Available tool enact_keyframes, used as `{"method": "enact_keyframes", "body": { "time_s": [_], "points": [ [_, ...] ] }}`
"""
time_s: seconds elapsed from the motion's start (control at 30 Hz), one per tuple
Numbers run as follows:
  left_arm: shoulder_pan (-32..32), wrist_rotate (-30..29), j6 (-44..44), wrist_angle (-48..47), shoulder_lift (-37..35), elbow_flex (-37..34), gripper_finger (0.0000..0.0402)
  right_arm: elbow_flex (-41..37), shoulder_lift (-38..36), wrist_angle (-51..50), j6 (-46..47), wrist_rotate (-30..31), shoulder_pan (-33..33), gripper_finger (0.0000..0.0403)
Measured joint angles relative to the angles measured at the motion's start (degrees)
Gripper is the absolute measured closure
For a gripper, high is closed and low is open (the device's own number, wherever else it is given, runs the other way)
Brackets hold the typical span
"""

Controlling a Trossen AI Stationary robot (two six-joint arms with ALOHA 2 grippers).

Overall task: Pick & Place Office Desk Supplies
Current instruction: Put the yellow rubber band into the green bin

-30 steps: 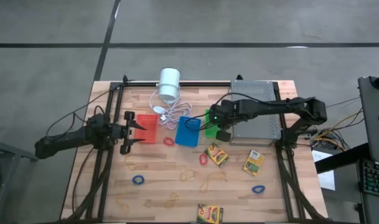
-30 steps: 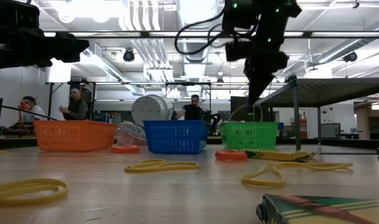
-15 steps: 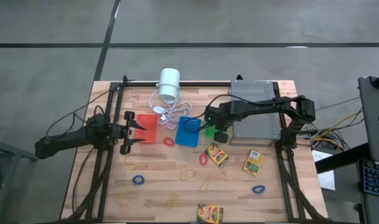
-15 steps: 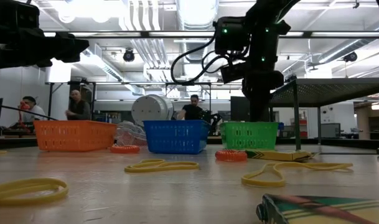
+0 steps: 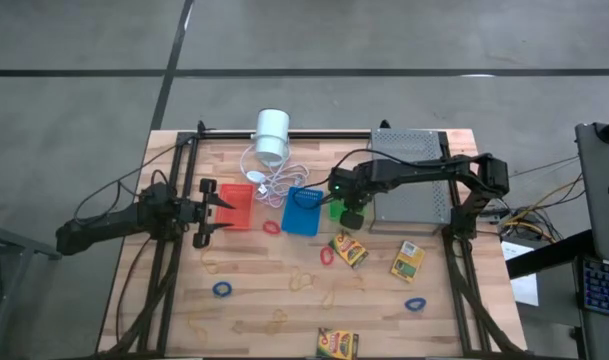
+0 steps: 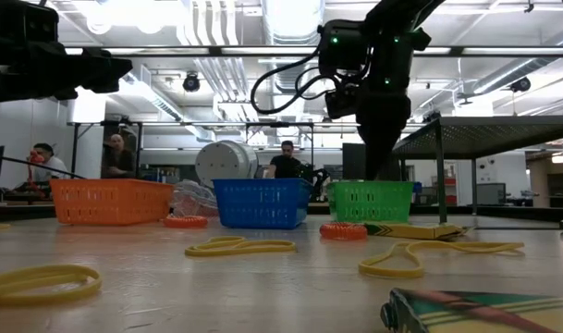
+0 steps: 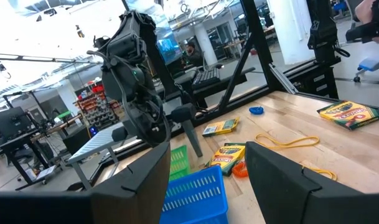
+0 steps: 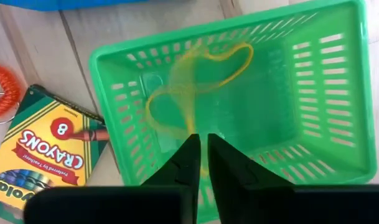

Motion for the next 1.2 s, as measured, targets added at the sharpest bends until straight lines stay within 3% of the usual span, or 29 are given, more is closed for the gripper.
{"method": "enact_keyframes", "body": {
  "time_s": [0.23,0.4,0.87,1.2],
  "points": [
    [-0.01,0.0,0.02,0.0,0.0,0.02,0.0192,0.0,-0.01,0.04,-0.47,0.16,0.01,0.031],
    [-0.01,0.0,0.01,0.0,0.0,0.01,0.0192,0.48,-0.55,0.38,-2.1,1.1,0.32,0.0292],
    [-0.02,0.0,0.02,-0.02,0.0,0.0,0.0192,2.27,-8.56,2.64,-7.94,1.66,8.7,0.0311],
    [-0.01,-0.01,0.01,0.0,0.0,0.0,0.0192,2.51,-9.27,4.22,-0.95,1.53,18.26,0.03]
  ]
}}
